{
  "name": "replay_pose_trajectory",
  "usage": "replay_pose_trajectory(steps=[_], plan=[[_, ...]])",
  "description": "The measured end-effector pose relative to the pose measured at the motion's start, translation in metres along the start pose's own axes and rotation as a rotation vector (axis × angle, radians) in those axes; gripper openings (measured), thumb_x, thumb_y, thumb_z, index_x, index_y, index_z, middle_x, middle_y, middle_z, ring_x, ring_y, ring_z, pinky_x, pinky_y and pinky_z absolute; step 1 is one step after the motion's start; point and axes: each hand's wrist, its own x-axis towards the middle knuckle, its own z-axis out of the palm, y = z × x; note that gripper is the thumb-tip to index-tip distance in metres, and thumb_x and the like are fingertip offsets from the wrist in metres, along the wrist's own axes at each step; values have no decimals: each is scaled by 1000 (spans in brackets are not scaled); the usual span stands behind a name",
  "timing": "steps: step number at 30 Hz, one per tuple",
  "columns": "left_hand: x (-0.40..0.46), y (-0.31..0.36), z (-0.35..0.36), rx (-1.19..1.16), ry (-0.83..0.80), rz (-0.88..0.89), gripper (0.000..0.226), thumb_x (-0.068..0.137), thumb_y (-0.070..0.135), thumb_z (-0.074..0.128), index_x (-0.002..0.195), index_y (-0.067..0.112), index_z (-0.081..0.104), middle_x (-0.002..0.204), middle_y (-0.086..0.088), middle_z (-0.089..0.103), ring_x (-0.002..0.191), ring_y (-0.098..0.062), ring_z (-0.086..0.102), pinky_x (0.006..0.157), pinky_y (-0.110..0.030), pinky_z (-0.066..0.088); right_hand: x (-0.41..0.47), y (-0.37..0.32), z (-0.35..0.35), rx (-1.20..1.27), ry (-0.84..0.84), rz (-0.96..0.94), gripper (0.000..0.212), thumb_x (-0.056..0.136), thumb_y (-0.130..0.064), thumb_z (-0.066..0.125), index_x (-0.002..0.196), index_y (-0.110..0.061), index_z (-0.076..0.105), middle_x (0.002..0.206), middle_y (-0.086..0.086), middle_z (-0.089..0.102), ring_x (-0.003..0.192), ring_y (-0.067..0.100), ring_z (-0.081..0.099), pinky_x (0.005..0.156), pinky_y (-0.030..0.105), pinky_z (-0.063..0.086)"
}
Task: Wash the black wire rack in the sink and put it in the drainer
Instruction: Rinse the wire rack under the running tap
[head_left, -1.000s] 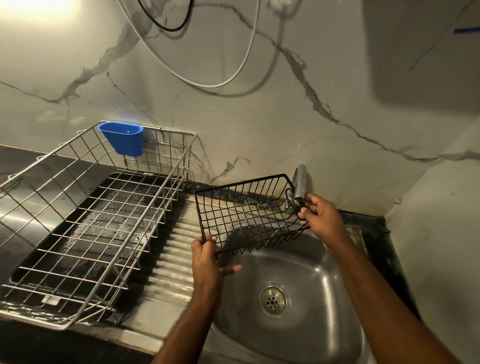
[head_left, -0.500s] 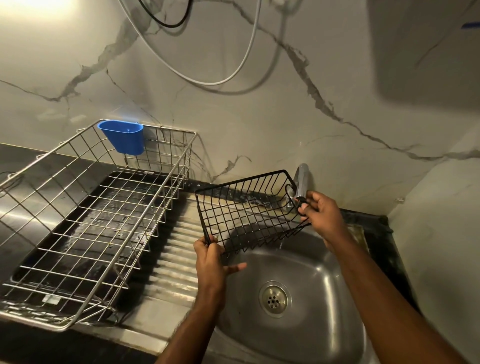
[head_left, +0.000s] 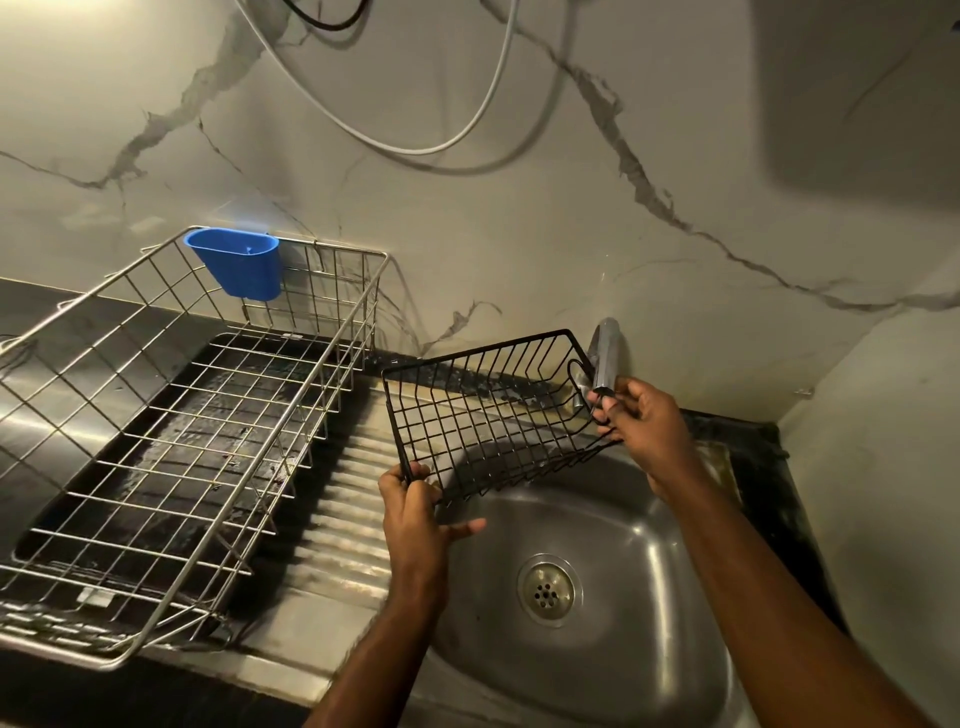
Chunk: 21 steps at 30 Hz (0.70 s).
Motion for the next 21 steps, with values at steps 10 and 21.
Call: replay_pose_trajectory(steps=[10,21], plan=[[2,-1,-5,-14,5,9,21,98,8,38,107,21,51,109,-7,46,94,-18,53,64,-48,60,-6,-3,1,-10,11,0,26,98,-4,56,122,-11,64,105,1,75,96,21,70,74,32,59],[5,2,1,-17,-20,-21,21,95,19,44,115,17,48,112,-7,46,94,-17,55,62,-46,60,-2,-10,0,-23,31,18,31,96,2,57,124,-10,63,107,4,75,97,17,71,74,30,57]])
